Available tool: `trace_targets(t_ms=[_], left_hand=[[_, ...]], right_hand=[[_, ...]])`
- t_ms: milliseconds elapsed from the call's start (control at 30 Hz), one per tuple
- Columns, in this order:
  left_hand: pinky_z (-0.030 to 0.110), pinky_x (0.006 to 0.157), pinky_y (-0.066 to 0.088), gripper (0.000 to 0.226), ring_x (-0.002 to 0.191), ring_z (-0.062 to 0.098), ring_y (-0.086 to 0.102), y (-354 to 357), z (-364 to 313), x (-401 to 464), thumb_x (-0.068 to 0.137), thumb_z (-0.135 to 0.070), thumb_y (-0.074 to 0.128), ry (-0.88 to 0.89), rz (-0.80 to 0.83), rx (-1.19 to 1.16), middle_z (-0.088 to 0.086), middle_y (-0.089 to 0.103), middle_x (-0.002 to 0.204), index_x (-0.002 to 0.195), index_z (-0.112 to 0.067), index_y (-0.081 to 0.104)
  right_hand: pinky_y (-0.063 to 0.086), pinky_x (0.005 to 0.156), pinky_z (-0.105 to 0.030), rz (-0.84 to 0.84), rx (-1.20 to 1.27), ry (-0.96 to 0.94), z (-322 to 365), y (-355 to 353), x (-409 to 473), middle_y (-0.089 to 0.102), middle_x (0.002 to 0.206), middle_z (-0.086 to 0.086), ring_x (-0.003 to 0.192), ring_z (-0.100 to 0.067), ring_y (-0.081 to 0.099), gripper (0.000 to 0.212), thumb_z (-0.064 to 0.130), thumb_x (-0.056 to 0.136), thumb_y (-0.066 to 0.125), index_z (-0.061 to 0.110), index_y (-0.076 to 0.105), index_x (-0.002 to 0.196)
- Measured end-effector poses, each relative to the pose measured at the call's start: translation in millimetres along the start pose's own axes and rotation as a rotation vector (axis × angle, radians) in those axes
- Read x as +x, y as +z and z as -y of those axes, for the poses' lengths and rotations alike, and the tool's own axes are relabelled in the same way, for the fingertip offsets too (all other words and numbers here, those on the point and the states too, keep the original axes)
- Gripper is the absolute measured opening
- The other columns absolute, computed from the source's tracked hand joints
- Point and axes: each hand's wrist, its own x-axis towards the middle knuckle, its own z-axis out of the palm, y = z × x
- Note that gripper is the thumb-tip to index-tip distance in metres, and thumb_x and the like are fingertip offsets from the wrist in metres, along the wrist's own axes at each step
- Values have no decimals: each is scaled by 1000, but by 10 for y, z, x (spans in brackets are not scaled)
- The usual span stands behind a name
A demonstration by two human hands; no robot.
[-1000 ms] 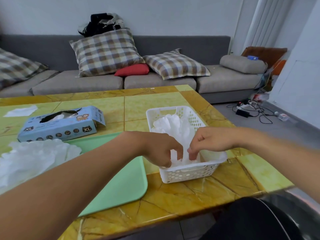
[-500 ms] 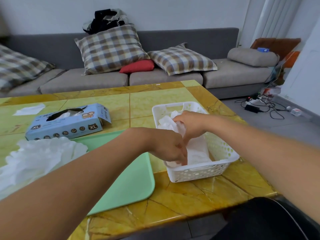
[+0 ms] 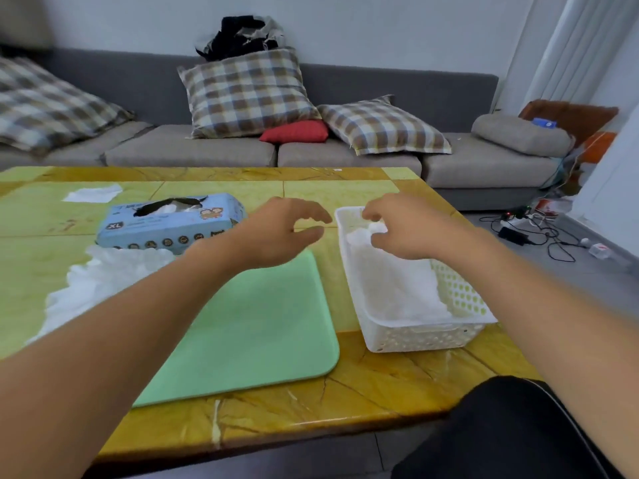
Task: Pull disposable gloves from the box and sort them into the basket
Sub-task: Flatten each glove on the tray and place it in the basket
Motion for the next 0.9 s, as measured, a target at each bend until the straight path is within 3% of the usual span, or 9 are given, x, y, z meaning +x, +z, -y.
trace_targets(t_ms=[67,133,200,267,367,567,733,800,900], left_hand=[[31,91,49,21,104,13,63,-297,319,-305,99,-23,60,-129,-100,-2,-7,69,111,116,-21,72],[33,88,48,16,101,13,62,-536,664,-624,97,-22,63,-258,-128,76,-4,71,108,109,-21,74],[29,86,43,16,104,14,60,-692,967,-981,95,-19,64,-362,-156,141,-1,70,115,108,-21,73],[27,86,40,19,112,19,60,-767,1218,-1318,94,-17,66,-437,-205,144,-1,68,121,111,-23,73],[28,93,42,28,117,16,59,-816,1424,-1551,91,-18,69,-476,-192,61,-4,67,124,118,-27,70],[23,101,35,70,125,9,46,-776,1512,-1634,82,-32,82,-453,89,58,-13,47,141,143,-29,49],[42,122,21,110,151,21,19,-757,1654,-1666,68,-47,89,-475,140,147,-4,17,165,157,-29,26],[35,119,23,106,148,20,26,-735,1670,-1674,73,-48,85,-504,155,160,-3,24,163,157,-25,24],[27,112,26,77,142,17,35,-733,1688,-1705,89,-40,74,-513,156,165,-3,34,158,154,-24,35]], right_hand=[[52,86,-32,-60,189,-191,503,-92,-6,69,112,6,100,-17,65,31,27,91,70,24,69,122],[53,81,-21,136,436,-388,1094,-80,-30,72,106,11,94,-7,67,26,29,91,74,24,73,117],[51,84,-18,295,449,-499,1609,107,65,70,119,11,104,-6,66,36,32,92,72,23,68,127],[43,98,-23,276,344,-575,1998,355,234,55,143,7,125,-12,54,54,39,94,68,24,52,144],[31,104,-23,225,314,-596,2283,591,426,39,157,5,139,-15,39,63,42,97,62,25,38,153],[45,78,-23,321,417,-517,2313,757,645,68,116,9,100,-11,62,40,53,94,61,29,69,125],[42,85,-26,184,455,-499,2351,871,659,58,119,3,105,-12,53,59,51,81,78,29,61,133],[41,87,-30,137,398,-535,2416,841,672,55,119,1,107,-15,51,64,48,78,82,30,60,135],[51,88,-34,183,297,-550,2421,832,679,69,116,1,103,-17,63,44,26,83,81,19,70,124]])
